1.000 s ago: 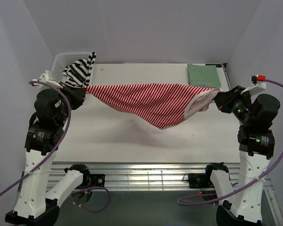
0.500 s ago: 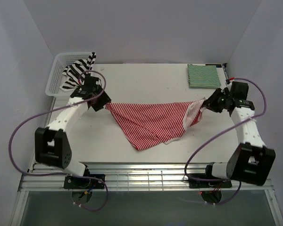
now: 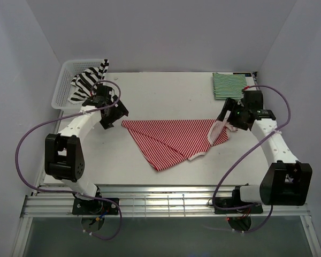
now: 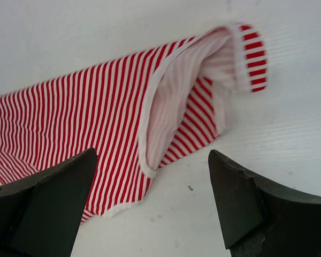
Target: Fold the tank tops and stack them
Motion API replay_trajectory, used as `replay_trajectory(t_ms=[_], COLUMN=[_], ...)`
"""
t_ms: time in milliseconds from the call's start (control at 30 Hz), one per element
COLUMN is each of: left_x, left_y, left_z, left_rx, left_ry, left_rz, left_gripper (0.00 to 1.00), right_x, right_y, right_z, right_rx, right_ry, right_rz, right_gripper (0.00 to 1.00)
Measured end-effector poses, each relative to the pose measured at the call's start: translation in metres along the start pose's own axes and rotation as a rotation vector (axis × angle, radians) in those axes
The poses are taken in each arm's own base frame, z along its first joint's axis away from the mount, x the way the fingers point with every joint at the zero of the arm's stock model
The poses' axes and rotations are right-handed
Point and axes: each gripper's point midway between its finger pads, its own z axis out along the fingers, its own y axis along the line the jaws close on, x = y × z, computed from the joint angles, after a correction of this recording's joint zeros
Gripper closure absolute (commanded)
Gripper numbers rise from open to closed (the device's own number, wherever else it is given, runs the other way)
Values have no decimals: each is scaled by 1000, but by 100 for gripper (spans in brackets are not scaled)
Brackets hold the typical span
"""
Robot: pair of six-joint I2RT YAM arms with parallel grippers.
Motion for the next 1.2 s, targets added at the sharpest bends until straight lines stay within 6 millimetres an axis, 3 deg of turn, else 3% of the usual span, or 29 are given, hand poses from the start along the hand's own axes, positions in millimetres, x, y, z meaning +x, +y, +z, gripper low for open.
replay_trajectory(t_ms=[167, 233, 333, 533, 600, 767, 867, 1033, 1100, 1200], left_x=[10, 15, 19, 29, 34, 32, 31, 31, 31, 31], left_y=[7, 10, 12, 14, 16, 11, 9, 7, 7, 7], left_z=[8, 12, 24, 54, 63, 72, 75, 81, 83, 83], left_rx=[-3, -9, -13, -23, -33, -14, -3, 5, 5, 4], left_ry=[19, 35, 52, 95, 112, 114, 111, 111, 112, 111], left_rz=[19, 22, 27, 28, 30, 34, 33, 31, 32, 33], left_gripper=[2, 2, 2, 12, 19, 26, 37, 75, 80, 99], right_x=[85, 118, 149, 165, 169, 176, 176, 182, 184, 184], right_y=[49, 48, 42, 46, 46, 43, 44, 42, 40, 41], right_z=[-5, -4, -2, 6, 11, 19, 21, 23, 23, 24], right_rx=[-80, -81, -60, -60, -57, -40, -43, -41, -38, -42], right_ry=[125, 190, 258, 289, 299, 321, 315, 320, 324, 319], right_rz=[-153, -169, -169, -167, -165, -146, -142, -136, -129, -124], right_gripper=[10, 10, 10, 10, 9, 7, 5, 3, 2, 1])
